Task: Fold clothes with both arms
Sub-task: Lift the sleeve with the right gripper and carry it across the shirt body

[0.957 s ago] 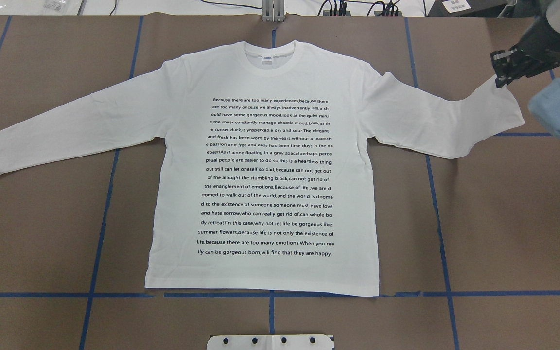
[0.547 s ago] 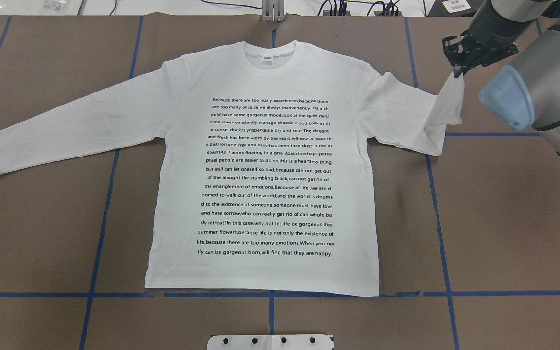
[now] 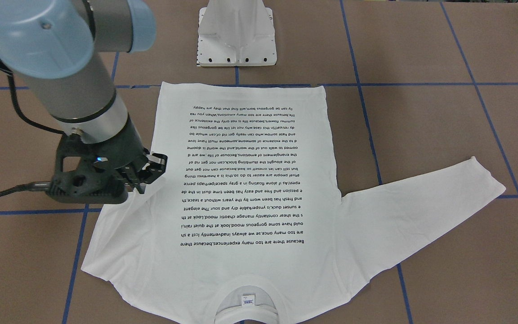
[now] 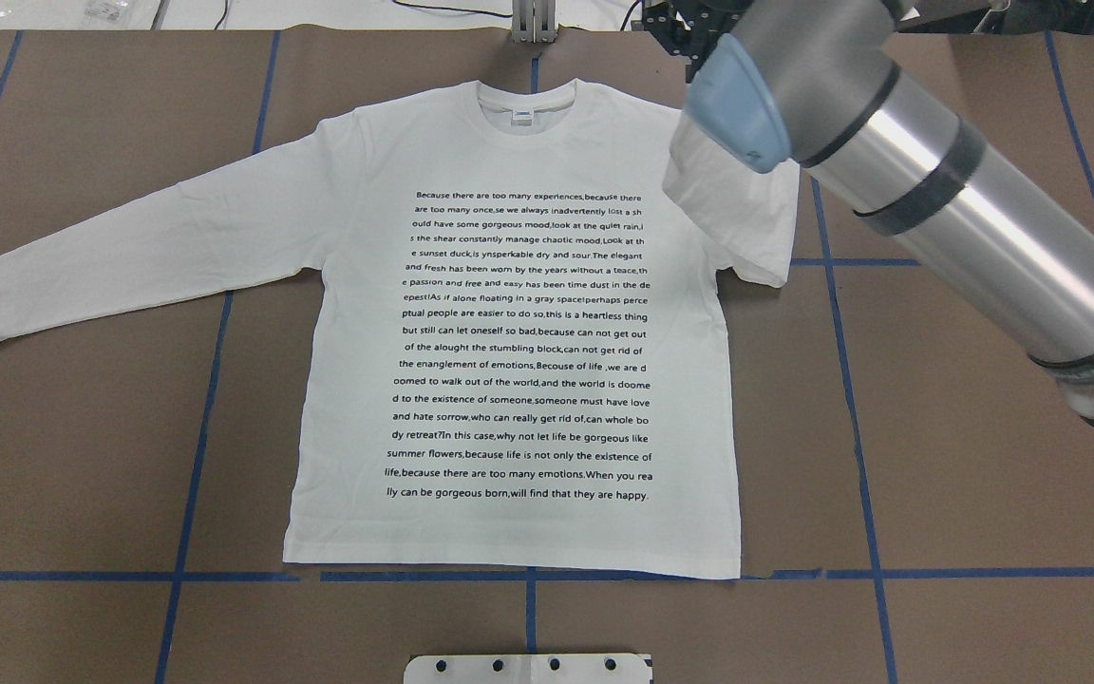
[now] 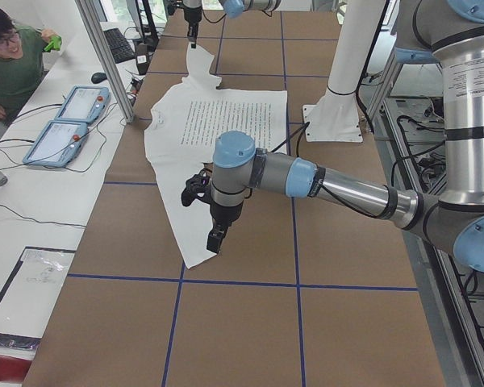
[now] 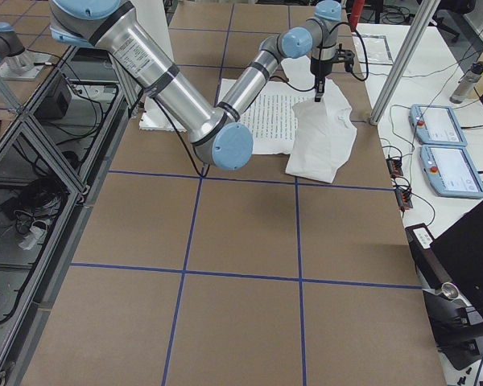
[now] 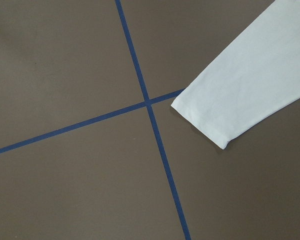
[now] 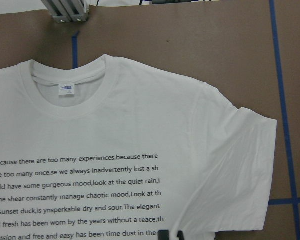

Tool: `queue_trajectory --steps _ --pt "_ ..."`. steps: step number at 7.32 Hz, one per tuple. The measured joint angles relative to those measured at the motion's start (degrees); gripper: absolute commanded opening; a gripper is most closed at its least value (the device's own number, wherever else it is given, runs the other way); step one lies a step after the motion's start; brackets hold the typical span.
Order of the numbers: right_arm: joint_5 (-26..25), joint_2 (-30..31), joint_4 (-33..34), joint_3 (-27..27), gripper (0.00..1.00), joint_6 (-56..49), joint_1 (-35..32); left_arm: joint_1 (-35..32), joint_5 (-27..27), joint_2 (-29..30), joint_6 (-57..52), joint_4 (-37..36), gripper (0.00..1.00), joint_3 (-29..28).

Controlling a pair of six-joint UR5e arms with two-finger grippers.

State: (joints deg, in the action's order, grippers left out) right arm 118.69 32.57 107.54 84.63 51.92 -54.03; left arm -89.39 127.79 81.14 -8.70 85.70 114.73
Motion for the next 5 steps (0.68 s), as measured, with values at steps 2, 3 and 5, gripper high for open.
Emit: queue_trajectory --steps 2,3,5 --pt "-4.29 -9.01 -6.68 -11.99 0.00 5.80 4.91 0.00 0.04 -0.02 0.00 -0.01 1.00 -0.11" --pt "-6.46 -11.95 -11.41 -17.15 0.00 9.14 7.09 0.00 0.03 -0.02 0.00 -0.01 1.00 -0.19" --pt "-10.54 -16.39 -15.53 -23.53 0.00 13.58 10.83 0.00 0.01 -0.02 0.00 -0.01 1.00 -0.35"
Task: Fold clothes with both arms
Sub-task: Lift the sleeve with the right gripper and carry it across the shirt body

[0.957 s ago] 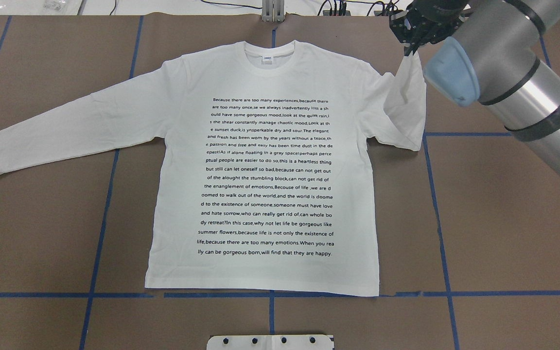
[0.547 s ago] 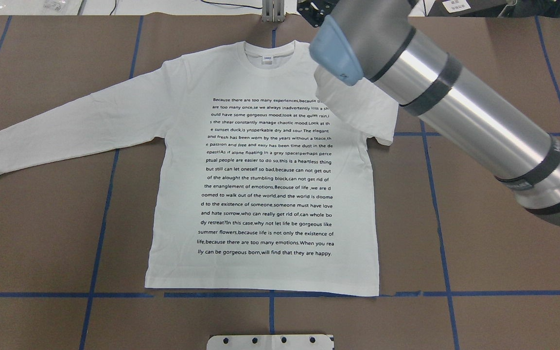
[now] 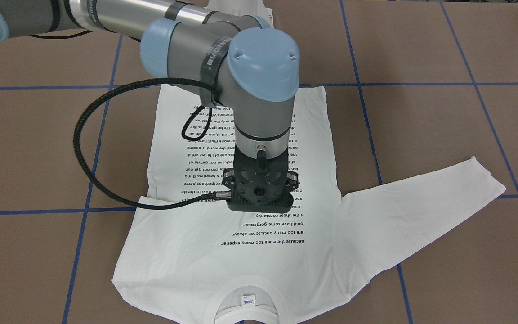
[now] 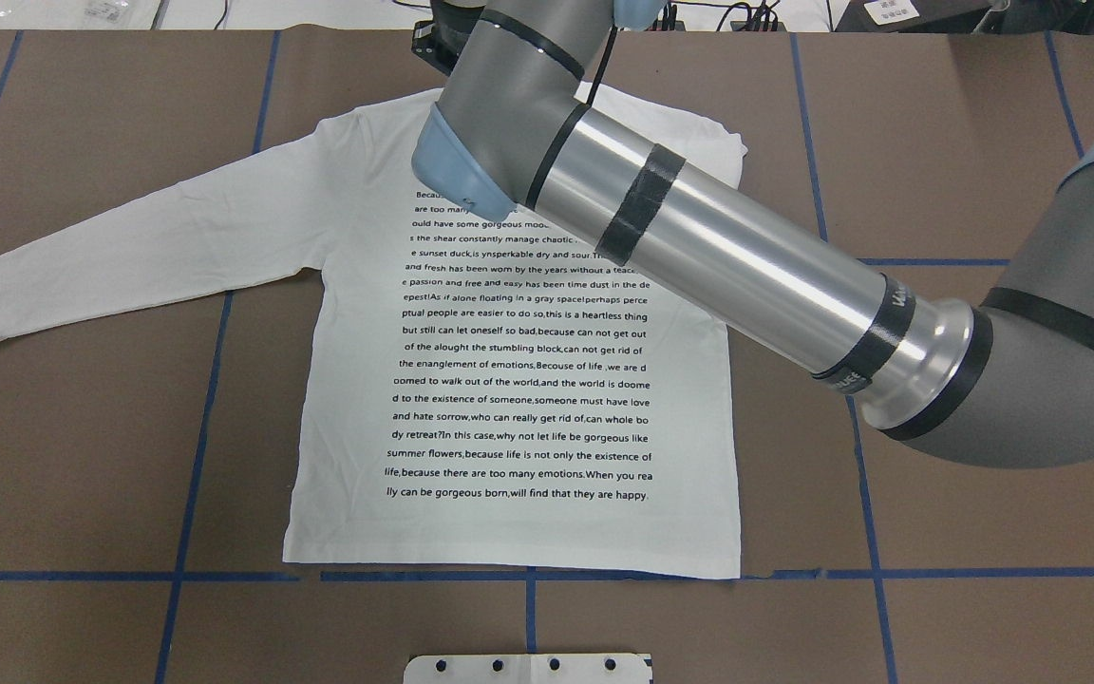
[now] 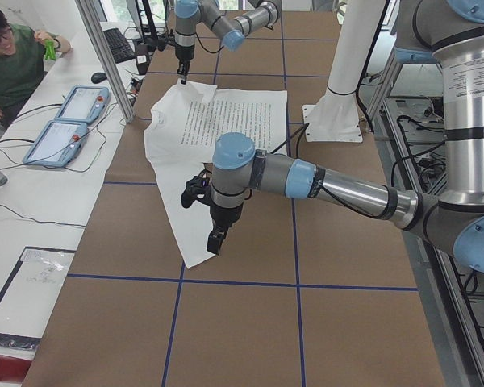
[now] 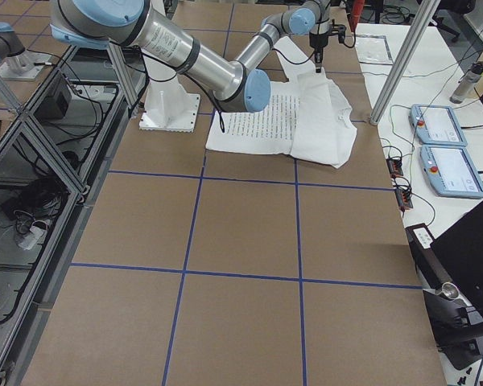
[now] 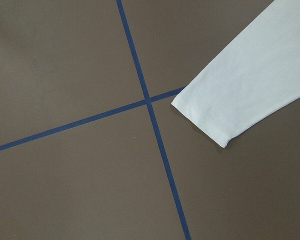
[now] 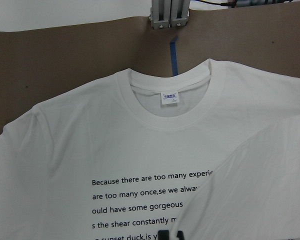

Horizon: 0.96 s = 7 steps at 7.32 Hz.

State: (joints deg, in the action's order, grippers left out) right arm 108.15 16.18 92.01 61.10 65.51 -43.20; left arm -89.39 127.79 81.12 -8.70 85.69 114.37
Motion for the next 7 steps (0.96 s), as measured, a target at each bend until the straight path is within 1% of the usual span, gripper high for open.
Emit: queue_trajectory --steps 2,4,5,6,7 --pt "-4.43 -2.12 -5.67 -5.06 0.00 4.72 3.58 0.00 0.05 0.00 0.00 0.00 1.00 -0.09" --pt "-6.74 -3.51 -8.73 -8.26 0.00 7.80 5.46 -0.01 0.16 0.00 0.00 0.00 1.00 -0.07" --pt "-7.32 -4.38 -9.16 -9.17 0.17 10.00 6.00 -0.05 0.24 0.00 0.00 -0.02 1.00 -0.04" --pt "-7.65 -5.47 -9.43 -10.26 0.74 11.96 6.28 -0.08 0.30 -0.02 0.00 -0.06 1.00 -0.01" --pt "-7.79 -6.36 -9.59 -11.28 0.99 13.29 6.42 -0.08 0.33 -0.05 0.00 -0.08 1.00 0.03"
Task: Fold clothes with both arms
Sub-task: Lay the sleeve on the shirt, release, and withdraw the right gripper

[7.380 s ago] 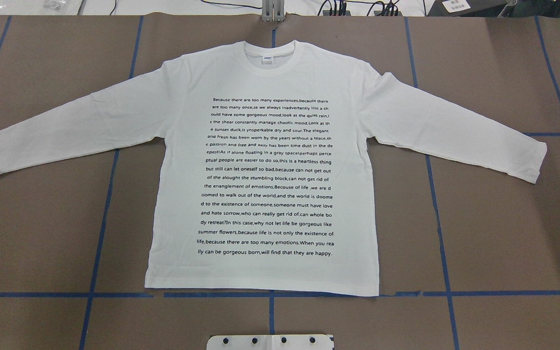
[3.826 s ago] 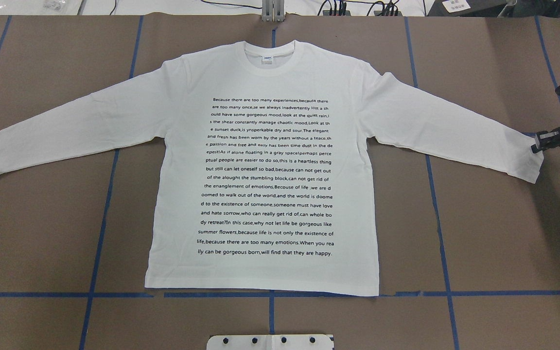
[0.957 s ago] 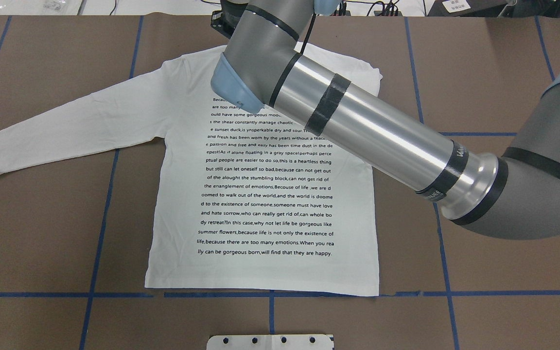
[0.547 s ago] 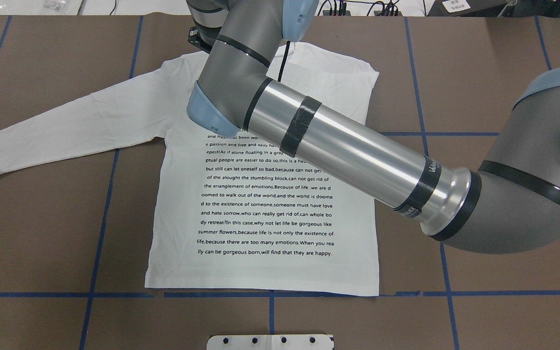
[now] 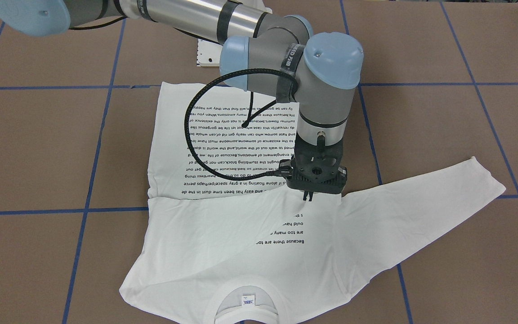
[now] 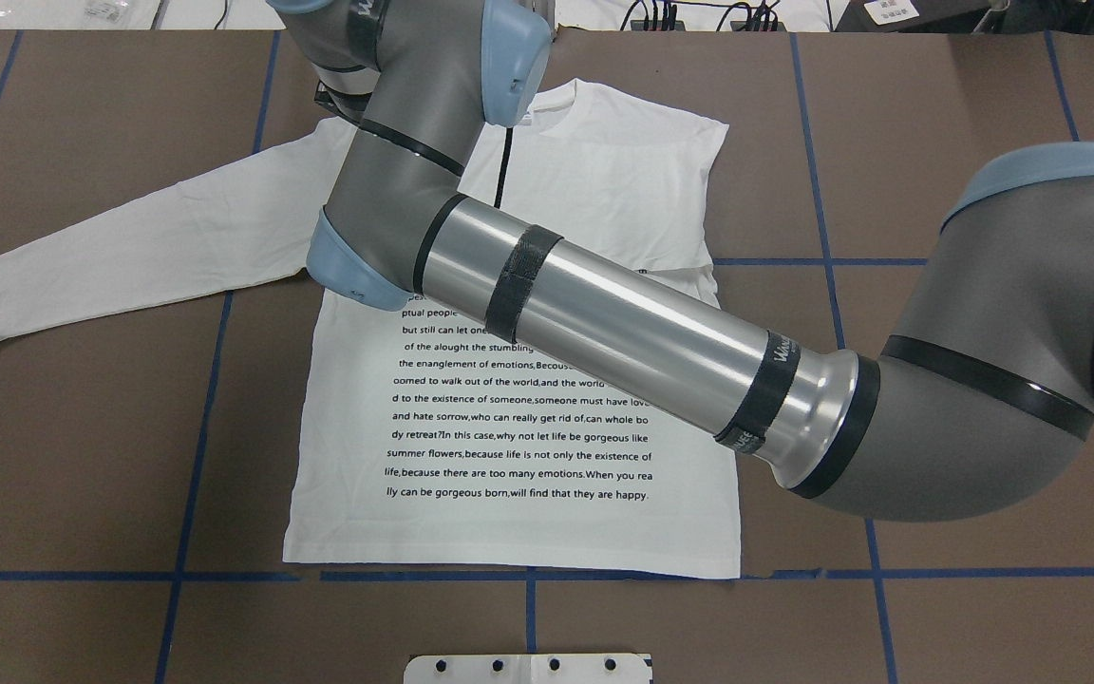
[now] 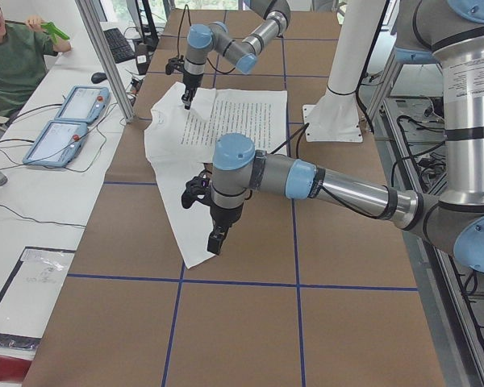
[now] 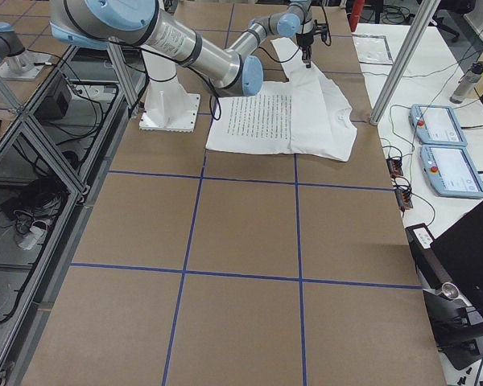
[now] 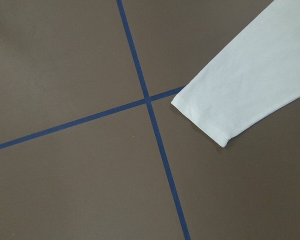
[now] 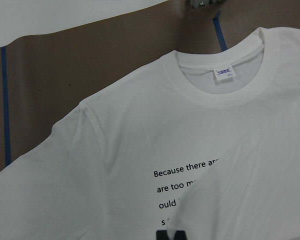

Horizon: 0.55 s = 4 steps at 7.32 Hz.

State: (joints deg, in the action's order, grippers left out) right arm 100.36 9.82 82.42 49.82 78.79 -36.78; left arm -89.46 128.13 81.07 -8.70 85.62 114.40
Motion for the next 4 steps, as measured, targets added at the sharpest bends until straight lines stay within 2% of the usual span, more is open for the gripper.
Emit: queue_trajectory --steps 4 --pt "-0.36 -1.16 -0.70 -1.94 1.00 -0.20 0.09 0.13 0.22 0.32 -0.23 0.57 1.00 -0.03"
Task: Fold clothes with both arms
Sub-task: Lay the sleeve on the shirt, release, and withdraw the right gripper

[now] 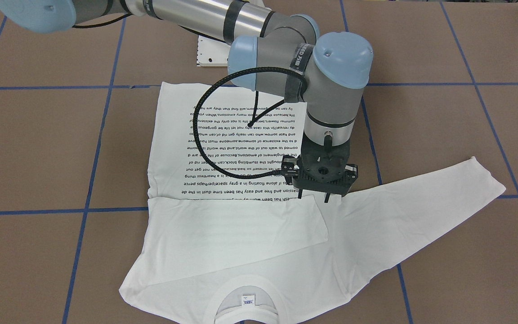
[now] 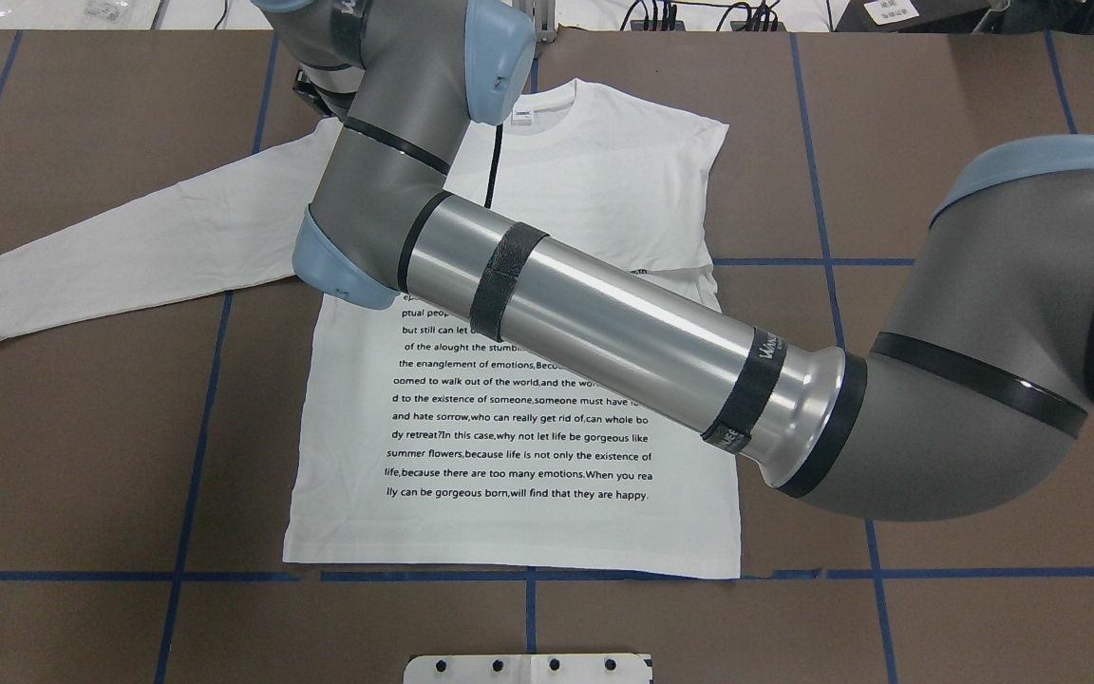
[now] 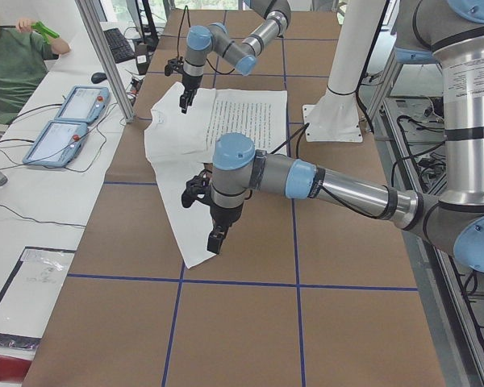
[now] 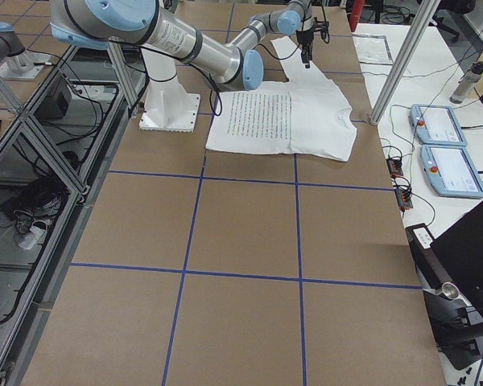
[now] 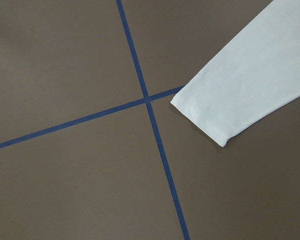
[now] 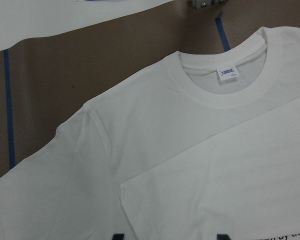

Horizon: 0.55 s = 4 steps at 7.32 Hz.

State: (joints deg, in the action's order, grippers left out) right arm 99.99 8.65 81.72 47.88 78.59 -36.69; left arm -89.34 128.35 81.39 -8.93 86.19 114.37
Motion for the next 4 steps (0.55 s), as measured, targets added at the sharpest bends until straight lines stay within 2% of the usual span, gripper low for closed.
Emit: queue_trajectory --steps 2,4 --pt "2.91 0.75 0.84 0.17 1.00 -4.57 -1.59 0.06 0.01 2.94 0.11 4.03 1.00 -0.87" --pt "9.09 4.10 7.27 4.39 1.00 -14.16 -5.81 0.37 0.30 6.96 0.21 11.54 1.00 -6.03"
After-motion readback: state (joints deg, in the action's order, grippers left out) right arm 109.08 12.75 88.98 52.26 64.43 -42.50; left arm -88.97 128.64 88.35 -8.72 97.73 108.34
